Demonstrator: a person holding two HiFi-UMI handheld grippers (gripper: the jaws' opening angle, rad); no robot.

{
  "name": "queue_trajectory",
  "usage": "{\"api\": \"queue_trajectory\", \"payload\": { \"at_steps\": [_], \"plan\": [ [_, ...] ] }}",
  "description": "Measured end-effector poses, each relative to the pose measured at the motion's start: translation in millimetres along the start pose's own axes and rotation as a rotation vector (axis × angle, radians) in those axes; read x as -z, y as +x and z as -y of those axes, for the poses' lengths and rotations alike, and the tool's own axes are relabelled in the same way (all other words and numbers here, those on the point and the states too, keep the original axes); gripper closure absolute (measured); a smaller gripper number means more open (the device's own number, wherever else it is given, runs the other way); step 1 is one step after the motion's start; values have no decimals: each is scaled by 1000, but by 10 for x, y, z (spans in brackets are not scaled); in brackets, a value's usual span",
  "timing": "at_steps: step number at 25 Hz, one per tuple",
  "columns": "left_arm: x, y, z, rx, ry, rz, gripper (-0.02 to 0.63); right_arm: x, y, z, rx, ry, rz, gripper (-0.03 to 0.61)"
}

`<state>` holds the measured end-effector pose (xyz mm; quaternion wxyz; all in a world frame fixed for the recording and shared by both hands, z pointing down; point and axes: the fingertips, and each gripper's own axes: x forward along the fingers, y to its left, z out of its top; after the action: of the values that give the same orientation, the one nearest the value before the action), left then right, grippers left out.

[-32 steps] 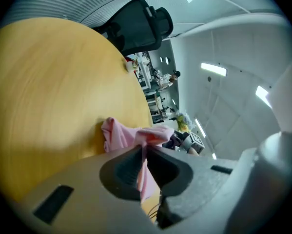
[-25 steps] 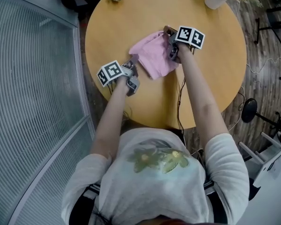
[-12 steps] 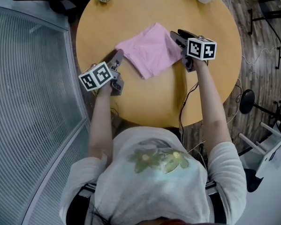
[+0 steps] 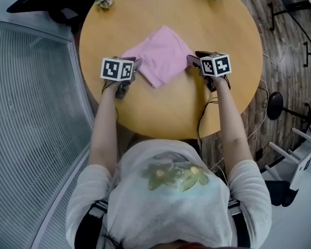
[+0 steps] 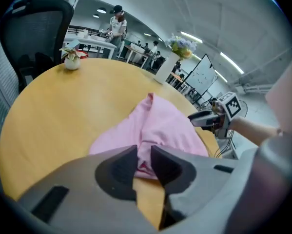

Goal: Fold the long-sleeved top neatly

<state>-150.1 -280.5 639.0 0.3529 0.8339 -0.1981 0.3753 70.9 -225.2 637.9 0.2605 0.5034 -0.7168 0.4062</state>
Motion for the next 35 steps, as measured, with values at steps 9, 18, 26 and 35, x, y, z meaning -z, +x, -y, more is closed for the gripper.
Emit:
{"api": "queue_trajectory", "payload": {
  "at_steps": [9, 18, 26, 35],
  "plan": [
    [-175, -221, -227, -39, -127, 157, 598, 142, -180, -70, -67, 81, 67, 543],
    [-252, -103, -283, -115, -72, 184, 586, 403, -241, -150, -17, 94, 51, 543],
    [-408, -550, 81, -181, 6, 340, 563, 84, -563, -289, 66, -4, 202, 541],
    [-405, -930, 660, -239, 68, 477, 565, -172, -1012, -733, 123, -198, 347, 540]
  ]
}}
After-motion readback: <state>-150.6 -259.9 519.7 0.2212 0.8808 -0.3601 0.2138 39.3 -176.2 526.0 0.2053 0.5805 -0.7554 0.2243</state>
